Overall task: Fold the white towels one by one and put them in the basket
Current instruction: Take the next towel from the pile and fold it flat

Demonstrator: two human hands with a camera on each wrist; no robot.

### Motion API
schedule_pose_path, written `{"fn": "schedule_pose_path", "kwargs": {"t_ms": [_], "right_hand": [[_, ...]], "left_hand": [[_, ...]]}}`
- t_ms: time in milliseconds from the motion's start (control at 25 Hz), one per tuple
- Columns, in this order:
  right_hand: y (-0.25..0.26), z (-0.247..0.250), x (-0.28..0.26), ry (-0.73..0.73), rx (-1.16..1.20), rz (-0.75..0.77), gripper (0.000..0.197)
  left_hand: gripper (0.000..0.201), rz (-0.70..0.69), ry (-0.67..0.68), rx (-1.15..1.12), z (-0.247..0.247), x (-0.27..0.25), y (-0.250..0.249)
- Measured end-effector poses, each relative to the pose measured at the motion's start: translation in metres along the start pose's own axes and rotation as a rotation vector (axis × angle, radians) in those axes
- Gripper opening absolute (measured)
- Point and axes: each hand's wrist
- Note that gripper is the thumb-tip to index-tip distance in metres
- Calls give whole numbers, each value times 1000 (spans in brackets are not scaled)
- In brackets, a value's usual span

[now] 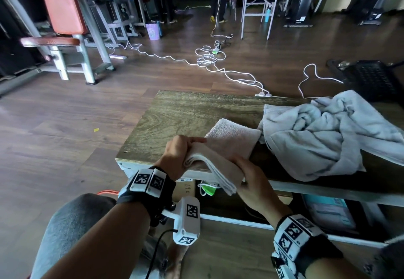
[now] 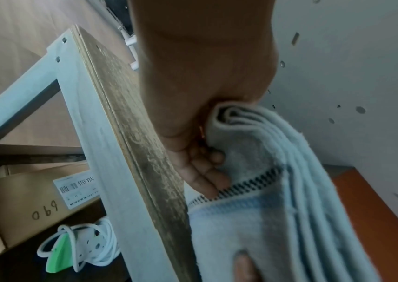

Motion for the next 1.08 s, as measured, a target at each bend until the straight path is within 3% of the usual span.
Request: {"fn": "schedule_pose_path", "kwargs": {"t_ms": [80, 160, 240, 360, 440, 560, 640, 720, 800, 920, 1080], "right_hand": [[4, 6, 4, -45, 181, -123, 34], [2, 11, 10, -91, 278, -193, 39], [-4, 14, 19, -85, 287, -223, 39], [-7, 15, 29, -108, 189, -265, 22], [-3, 17, 39, -162, 153, -338, 21], [1, 17, 62, -192, 116, -446, 31], [-4, 14, 77, -102, -6, -545, 38], [-11, 12, 84, -8, -45, -665, 36], [-14, 14, 86, -6, -15, -723, 24], [-7, 16, 83, -29, -20, -709, 13], [-6, 12, 84, -91, -152, -612, 21]], "left_hand": [[61, -127, 24, 162, 0, 6, 4], [63, -361, 15, 490, 0, 12, 7], [52, -572, 47, 728, -1, 18, 8], [27, -807, 90, 771, -2, 25, 8], [9, -824, 93, 697, -2, 29, 7], [39, -766, 1, 702, -3, 32, 10], [50, -692, -22, 696, -5, 30, 15], [52, -611, 3, 694, -4, 31, 22], [42, -584, 4, 706, -4, 35, 27], [32, -616, -89, 643, -7, 41, 30], [37, -639, -242, 770, -16, 47, 37]]}}
Point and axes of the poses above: each hand's wrist, its own x-axis towards the middle knuckle, its own z-axis out of the back of the hand, y = z × x, and after that the axes turned 10 degrees about -y, right-handed
